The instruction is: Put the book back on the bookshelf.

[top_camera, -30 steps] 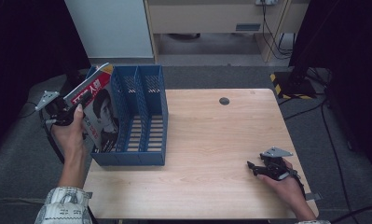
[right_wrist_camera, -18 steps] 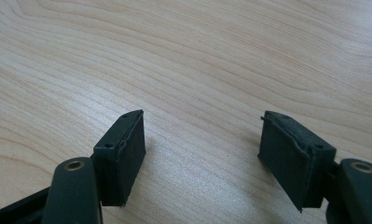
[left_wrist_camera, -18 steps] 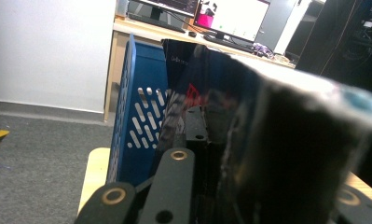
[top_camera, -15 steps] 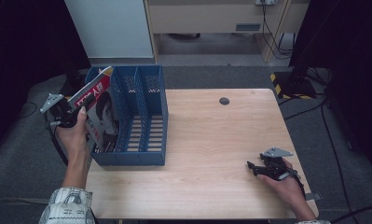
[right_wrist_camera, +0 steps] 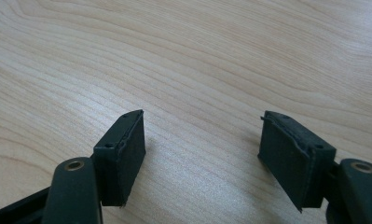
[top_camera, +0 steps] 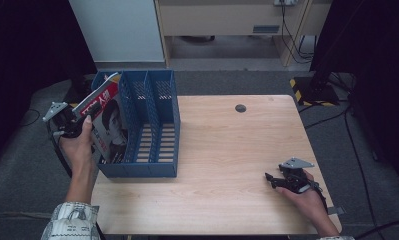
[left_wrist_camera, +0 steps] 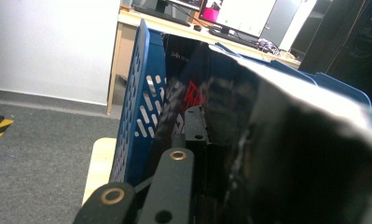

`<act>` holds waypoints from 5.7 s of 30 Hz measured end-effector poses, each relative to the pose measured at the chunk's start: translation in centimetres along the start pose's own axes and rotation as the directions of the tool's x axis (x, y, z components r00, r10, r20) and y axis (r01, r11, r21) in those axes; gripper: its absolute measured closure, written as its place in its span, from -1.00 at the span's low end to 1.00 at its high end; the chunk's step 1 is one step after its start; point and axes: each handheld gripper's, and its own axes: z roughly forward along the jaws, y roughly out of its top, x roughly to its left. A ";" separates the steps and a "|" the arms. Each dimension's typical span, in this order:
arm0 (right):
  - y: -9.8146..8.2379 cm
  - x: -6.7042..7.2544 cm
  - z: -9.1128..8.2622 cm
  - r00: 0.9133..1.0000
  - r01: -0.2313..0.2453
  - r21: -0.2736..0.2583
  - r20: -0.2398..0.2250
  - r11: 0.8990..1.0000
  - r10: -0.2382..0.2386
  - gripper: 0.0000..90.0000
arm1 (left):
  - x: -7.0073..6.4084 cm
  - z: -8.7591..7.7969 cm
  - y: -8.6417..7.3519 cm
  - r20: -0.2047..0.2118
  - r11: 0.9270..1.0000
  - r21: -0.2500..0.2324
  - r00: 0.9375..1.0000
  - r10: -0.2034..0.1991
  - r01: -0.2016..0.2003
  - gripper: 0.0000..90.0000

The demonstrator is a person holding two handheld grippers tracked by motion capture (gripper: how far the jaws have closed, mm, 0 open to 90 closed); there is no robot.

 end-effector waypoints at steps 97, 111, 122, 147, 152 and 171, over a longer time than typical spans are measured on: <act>0.0 0.2 0.0 1.000 0.005 0.002 -0.009 1.000 -0.005 -0.32 | -2.3 -0.2 6.4 -0.099 0.959 0.199 0.970 0.223 -0.201 -0.23; 0.0 0.3 0.0 1.000 0.007 0.002 -0.012 1.000 -0.007 -0.32 | -1.7 1.3 6.8 -0.117 0.939 0.277 0.962 0.246 -0.206 0.02; 0.0 0.4 0.0 1.000 0.007 0.004 -0.017 1.000 -0.007 -0.33 | -1.1 1.4 7.1 -0.190 0.939 0.289 0.950 0.248 -0.187 0.03; 0.0 0.4 0.0 1.000 0.006 0.003 -0.014 1.000 -0.006 -0.33 | -0.8 2.1 6.6 -0.164 0.902 0.397 0.953 0.253 -0.171 0.72; 0.0 0.4 0.0 1.000 0.005 0.004 -0.015 1.000 -0.005 -0.34 | -0.8 1.8 6.7 -0.167 0.914 0.385 0.965 0.204 -0.127 0.92; 0.0 0.4 0.0 1.000 0.006 0.006 -0.016 1.000 -0.006 -0.34 | -2.3 0.4 7.2 -0.145 0.952 0.250 0.966 0.215 -0.174 0.93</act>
